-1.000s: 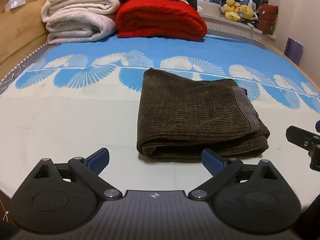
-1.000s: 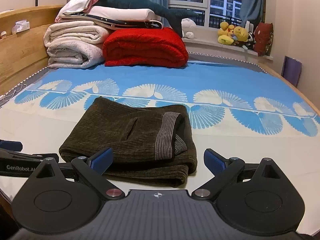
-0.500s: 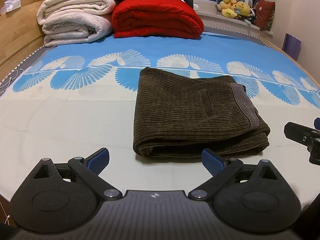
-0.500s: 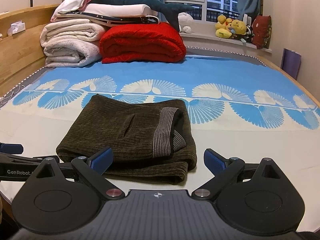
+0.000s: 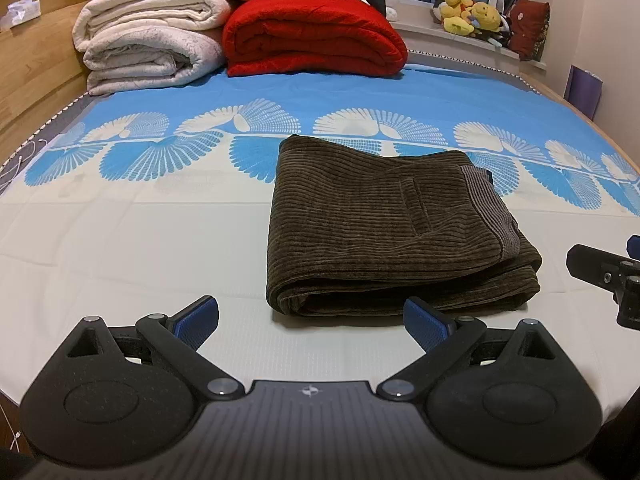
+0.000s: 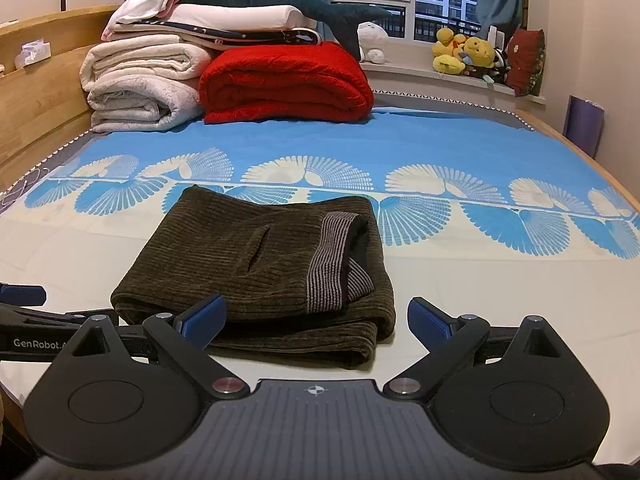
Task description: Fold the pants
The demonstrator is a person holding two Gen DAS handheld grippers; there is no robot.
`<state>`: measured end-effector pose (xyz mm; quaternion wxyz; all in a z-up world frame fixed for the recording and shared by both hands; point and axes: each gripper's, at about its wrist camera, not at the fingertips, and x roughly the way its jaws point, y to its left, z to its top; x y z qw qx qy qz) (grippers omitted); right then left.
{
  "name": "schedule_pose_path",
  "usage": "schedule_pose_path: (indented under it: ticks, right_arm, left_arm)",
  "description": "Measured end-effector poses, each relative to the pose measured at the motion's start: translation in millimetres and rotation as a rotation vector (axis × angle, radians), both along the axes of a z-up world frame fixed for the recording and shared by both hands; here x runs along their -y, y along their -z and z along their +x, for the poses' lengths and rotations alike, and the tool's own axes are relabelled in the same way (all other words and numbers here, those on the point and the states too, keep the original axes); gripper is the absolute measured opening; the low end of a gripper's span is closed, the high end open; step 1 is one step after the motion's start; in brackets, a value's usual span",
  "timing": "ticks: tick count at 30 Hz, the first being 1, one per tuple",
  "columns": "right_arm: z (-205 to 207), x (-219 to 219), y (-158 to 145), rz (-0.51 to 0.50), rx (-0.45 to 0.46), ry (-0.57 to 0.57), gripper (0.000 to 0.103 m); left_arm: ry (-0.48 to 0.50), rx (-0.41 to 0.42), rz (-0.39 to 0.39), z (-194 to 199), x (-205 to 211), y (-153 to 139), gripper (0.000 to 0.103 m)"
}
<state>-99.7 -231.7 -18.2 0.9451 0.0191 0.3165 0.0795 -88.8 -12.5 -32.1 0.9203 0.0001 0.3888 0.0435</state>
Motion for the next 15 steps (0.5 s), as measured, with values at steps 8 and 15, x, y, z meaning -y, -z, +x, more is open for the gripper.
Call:
schedule_pose_path:
  ticks: [8, 15]
  right_arm:
    - [-0.2, 0.6, -0.6, 0.002, 0.000, -0.003, 0.097]
    - [-0.2, 0.9, -1.3, 0.004, 0.000, -0.002, 0.097]
  left_arm:
    - [0.008, 0.002, 0.006, 1.6, 1.3, 1.2, 0.100]
    - [0.011, 0.004, 0.008, 1.7, 1.7, 1.5, 0.100]
